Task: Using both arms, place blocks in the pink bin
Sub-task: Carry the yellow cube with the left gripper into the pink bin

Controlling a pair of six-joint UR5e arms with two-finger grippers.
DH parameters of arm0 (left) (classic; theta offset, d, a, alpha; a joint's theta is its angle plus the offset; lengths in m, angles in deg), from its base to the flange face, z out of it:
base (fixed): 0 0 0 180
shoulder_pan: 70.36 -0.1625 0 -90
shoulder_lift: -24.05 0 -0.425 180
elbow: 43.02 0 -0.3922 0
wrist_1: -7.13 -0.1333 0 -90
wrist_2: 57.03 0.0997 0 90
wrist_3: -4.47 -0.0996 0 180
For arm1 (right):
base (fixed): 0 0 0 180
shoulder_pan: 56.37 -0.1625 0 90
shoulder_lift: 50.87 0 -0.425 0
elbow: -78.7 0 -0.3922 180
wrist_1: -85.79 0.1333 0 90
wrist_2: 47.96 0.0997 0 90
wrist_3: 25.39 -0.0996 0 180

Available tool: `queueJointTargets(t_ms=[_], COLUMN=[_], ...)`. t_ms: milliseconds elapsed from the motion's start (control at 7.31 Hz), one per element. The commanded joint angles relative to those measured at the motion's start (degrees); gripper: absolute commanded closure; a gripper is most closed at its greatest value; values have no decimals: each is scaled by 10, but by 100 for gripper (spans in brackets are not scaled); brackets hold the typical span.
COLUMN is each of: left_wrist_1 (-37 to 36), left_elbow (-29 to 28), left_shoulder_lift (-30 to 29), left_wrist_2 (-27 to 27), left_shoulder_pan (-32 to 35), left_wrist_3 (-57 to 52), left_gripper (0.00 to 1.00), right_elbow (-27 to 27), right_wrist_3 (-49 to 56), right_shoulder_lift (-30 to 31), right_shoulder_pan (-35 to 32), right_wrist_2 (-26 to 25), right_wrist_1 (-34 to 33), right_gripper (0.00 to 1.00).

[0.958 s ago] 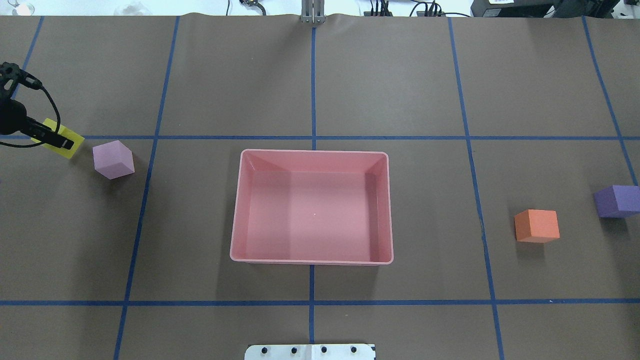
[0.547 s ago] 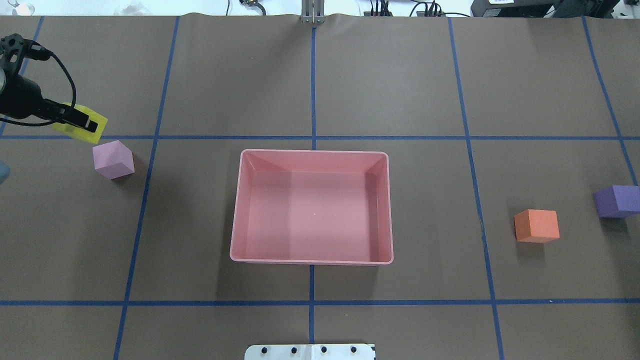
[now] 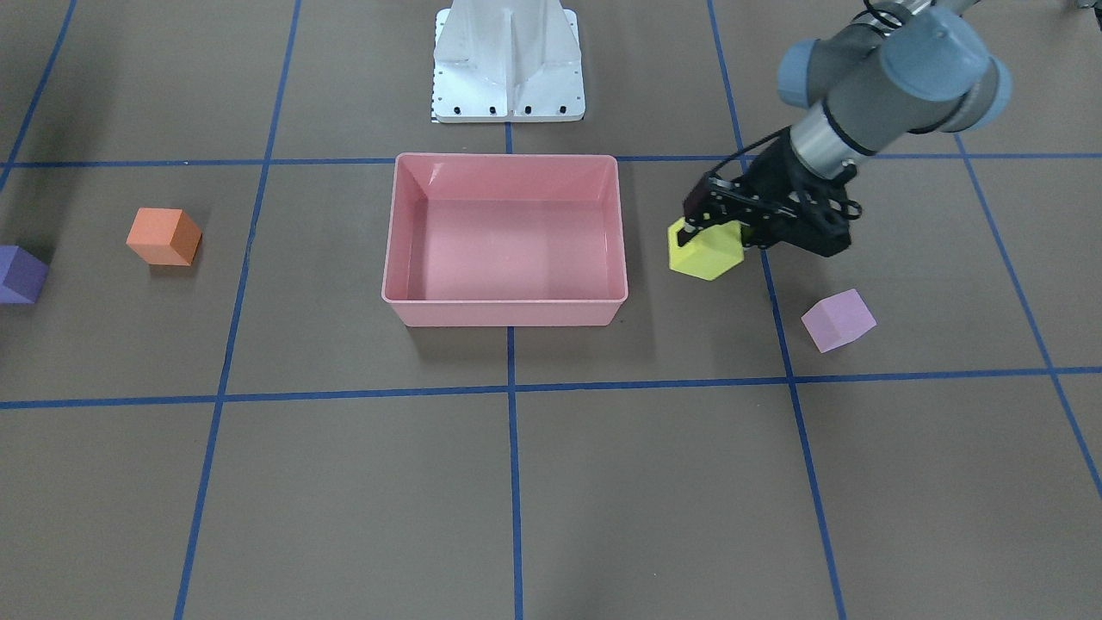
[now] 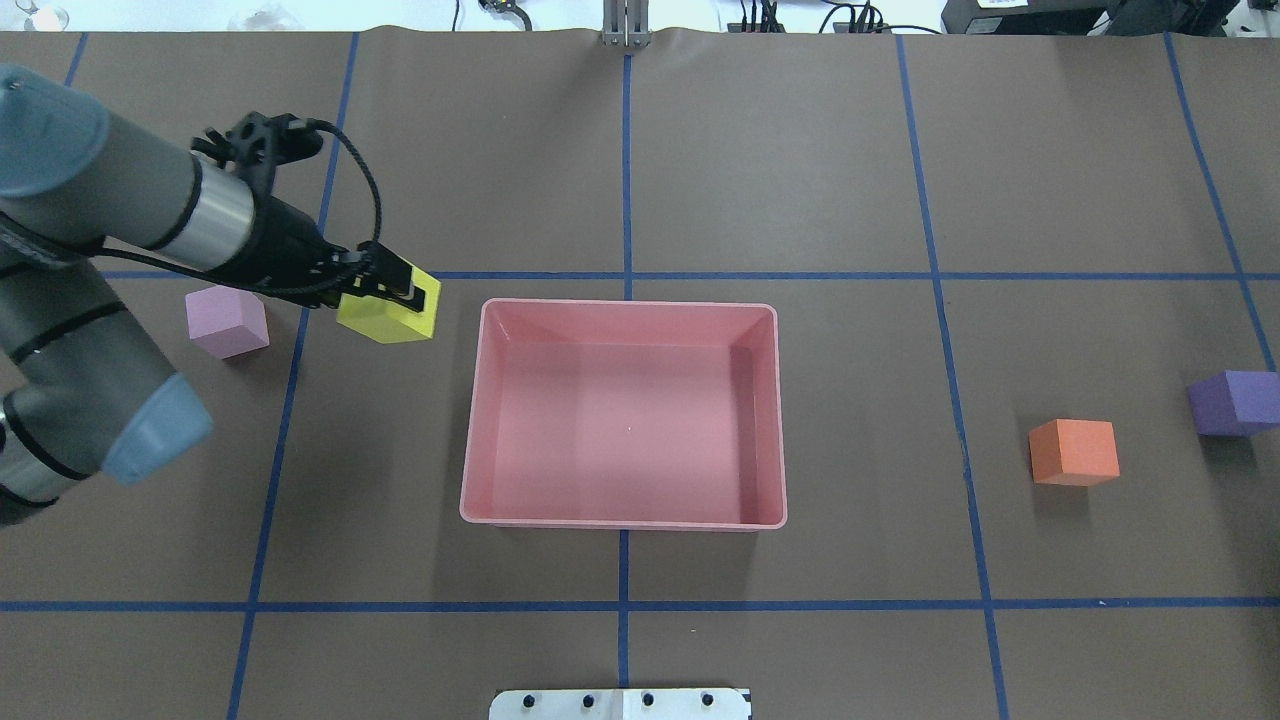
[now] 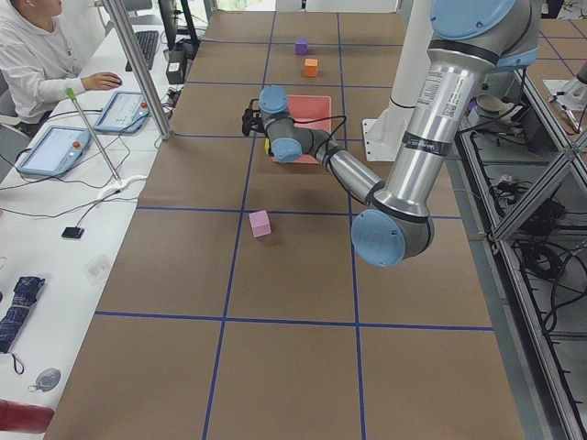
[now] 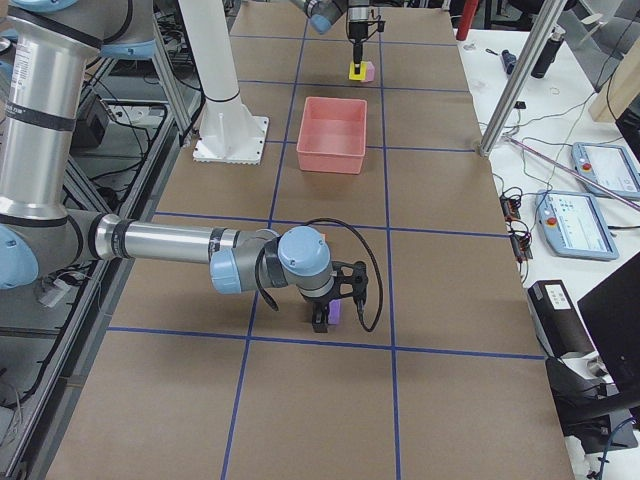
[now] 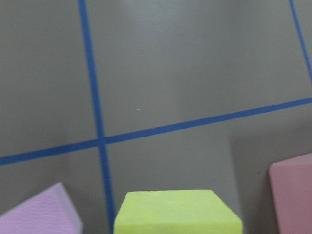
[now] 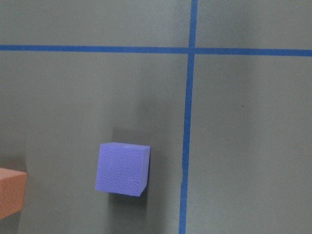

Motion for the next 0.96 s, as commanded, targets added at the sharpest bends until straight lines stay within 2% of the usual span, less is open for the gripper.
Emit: queueJointTargets(t_ms=[0, 137, 274, 411, 821], left_wrist_1=[-23, -78, -106, -106, -107], left_elbow=[-6, -8, -8, -7, -7], left_shoulder_lift=[-87, -134, -149, -147, -141], left_wrist_2=[97, 129, 192, 257, 267], left_shoulder_pan=[-112, -148, -194, -231, -236], left_wrist_3=[102, 110, 110, 110, 106], left_gripper=[94, 76, 1, 0, 0], right_elbow=[0, 0, 0, -3, -63], right_wrist_3=[-114, -157, -192, -242, -375], right_shoulder_lift=[-2, -2, -2, -4, -2], right_shoulder_pan=[50, 68, 92, 120, 218], right_wrist_2=[-5, -12, -27, -44, -102], right_wrist_1=[67, 90, 108, 136, 150], right_gripper=[0, 0, 0, 0, 0])
